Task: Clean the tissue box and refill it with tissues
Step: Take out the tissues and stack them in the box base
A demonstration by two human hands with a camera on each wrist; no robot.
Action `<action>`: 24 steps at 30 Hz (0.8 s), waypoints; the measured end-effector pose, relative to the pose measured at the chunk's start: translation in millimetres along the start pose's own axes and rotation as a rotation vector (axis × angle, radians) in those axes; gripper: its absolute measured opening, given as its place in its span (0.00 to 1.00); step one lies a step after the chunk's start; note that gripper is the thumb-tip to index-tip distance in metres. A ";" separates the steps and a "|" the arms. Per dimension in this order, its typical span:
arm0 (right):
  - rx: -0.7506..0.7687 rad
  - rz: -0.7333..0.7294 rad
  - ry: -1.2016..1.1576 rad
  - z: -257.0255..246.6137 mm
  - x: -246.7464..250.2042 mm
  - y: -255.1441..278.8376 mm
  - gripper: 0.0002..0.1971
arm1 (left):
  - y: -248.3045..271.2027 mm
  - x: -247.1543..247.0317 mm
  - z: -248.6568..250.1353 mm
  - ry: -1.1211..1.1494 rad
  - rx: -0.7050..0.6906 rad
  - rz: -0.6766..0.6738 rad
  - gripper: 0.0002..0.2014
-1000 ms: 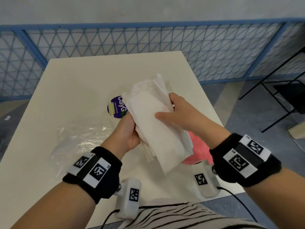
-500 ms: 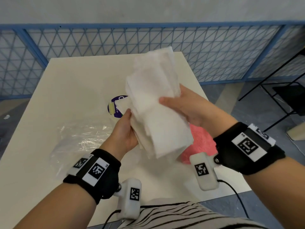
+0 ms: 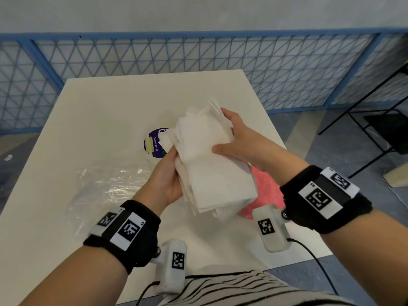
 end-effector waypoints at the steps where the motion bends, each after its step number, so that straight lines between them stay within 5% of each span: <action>1: -0.008 0.004 0.043 0.4 0.2 -0.7 0.47 | -0.3 0.7 0.1 -0.006 -0.002 0.005 0.21; 6: -0.070 0.038 0.190 9.2 1.4 -5.0 0.53 | -1.3 1.3 4.2 0.000 -0.054 0.021 0.22; 12: -0.175 0.009 0.237 20.2 0.6 -5.7 0.45 | -2.7 0.5 13.7 -0.032 -0.202 0.062 0.12; 17: -0.060 0.118 0.192 14.8 3.6 -2.2 0.21 | -5.7 1.9 16.0 -0.053 -0.254 0.098 0.14; 24: -0.026 0.091 0.035 19.4 -1.9 1.3 0.21 | -9.6 2.0 17.8 -0.109 -0.283 0.155 0.17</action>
Point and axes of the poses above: each hand's wrist, its own y-axis away from the middle knuckle, its own x-axis out of the back of the hand, z = x × y, the point moved 5 cm from there along -y, towards the middle knuckle, and after that the axes turned 10 degrees about z, right-handed, at the moved point
